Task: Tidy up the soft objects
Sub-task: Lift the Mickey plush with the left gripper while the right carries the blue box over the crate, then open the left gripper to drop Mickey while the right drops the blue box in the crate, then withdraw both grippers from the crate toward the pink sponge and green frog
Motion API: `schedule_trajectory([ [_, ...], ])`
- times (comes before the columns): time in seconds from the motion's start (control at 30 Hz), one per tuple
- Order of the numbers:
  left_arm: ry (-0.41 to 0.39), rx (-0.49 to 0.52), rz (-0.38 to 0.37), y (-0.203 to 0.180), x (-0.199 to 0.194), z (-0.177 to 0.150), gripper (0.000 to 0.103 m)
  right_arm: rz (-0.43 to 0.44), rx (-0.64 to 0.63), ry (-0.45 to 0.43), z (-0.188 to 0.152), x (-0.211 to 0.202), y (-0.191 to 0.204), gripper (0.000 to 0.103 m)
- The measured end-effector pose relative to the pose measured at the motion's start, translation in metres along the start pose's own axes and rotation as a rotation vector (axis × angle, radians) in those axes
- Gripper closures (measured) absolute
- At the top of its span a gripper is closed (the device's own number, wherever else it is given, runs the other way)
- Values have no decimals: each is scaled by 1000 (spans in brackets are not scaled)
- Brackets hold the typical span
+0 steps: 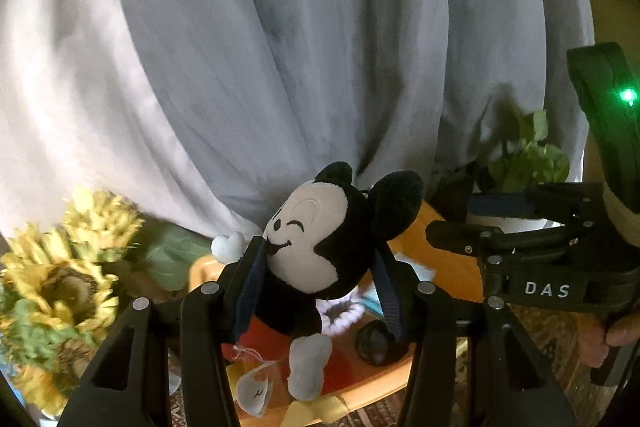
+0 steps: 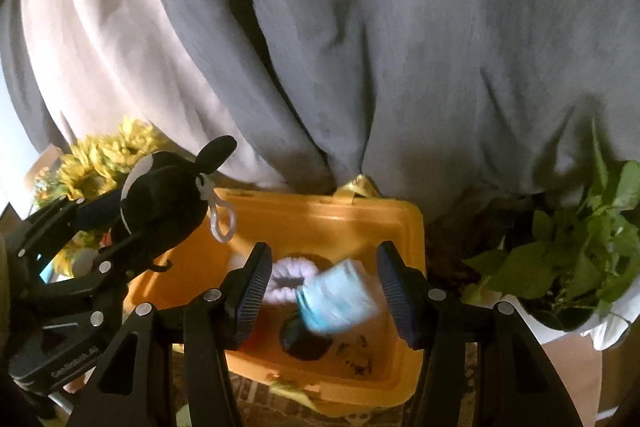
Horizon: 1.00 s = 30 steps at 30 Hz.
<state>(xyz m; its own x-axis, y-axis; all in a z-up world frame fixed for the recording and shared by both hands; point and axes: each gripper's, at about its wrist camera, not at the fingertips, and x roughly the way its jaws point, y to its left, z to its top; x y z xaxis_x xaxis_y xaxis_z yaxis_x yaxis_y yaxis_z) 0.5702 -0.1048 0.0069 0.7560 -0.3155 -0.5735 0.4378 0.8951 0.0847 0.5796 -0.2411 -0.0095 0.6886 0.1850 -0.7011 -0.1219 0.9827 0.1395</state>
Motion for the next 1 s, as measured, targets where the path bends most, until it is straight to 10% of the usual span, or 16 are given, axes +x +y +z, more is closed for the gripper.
schedule_trajectory([
  [0.3,165,23,-57,-6,51,-14,42,-29,12,63,-7,26,-11,47],
  [1.0,92,-51,169,-8,-26,-48,24,-9,-29,-34,-26,-22,15,44],
])
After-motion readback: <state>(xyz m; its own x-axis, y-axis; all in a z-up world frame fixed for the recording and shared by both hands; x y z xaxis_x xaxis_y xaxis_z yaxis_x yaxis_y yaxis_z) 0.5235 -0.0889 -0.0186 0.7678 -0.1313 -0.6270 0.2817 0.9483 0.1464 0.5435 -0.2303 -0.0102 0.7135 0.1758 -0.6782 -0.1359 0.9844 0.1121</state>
